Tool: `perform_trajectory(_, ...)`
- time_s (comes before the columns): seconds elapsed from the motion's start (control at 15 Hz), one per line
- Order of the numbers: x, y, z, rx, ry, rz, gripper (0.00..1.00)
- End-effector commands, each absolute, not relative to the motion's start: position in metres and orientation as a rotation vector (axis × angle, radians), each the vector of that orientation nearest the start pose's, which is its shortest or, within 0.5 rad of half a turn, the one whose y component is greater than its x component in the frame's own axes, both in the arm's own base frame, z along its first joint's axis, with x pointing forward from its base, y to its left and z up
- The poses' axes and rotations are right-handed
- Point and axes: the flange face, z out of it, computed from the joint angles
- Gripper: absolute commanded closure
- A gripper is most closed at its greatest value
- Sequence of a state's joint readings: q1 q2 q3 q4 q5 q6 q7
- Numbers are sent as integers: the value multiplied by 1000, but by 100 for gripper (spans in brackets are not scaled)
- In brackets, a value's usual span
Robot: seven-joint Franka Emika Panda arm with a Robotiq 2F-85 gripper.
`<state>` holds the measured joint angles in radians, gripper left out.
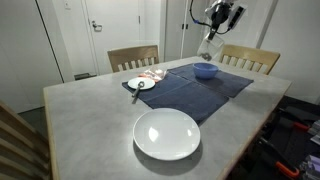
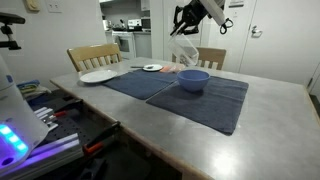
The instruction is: Pour the things in the lunchbox into the bowl
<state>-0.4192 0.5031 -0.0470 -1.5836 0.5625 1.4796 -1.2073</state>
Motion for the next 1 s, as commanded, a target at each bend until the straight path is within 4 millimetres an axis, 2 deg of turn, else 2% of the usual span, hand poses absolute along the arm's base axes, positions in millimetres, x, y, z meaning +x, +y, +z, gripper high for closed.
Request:
perform_trajectory(0.0, 573, -233, 327, -2172, -719, -38, 98)
perform_trajectory(0.33, 578, -241, 319, -2127, -745, -59, 98)
perform_trajectory(0.93, 617, -246, 290, -2033, -827, -78, 98)
